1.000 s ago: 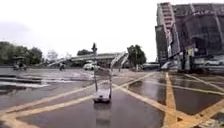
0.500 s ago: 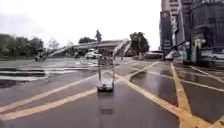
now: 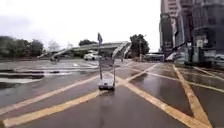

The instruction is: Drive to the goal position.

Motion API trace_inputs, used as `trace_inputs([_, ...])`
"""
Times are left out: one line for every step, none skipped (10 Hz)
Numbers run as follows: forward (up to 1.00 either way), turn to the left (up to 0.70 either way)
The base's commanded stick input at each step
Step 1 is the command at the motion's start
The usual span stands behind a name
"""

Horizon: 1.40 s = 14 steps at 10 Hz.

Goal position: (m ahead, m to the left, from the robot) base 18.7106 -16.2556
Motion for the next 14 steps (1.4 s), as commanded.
trace_inputs([0.69,0.01])
trace_inputs([0.69,0.01])
trace_inputs([0.69,0.01])
trace_inputs([0.69,0.01])
trace_inputs([0.69,0.01])
trace_inputs([0.69,0.01])
trace_inputs([0.69,0.01])
trace_inputs([0.69,0.01])
trace_inputs([0.69,0.01])
trace_inputs([0.69,0.01])
trace_inputs([0.69,0.01])
trace_inputs([0.69,0.01])
trace_inputs([0.69,0.01])
trace_inputs([0.69,0.01])
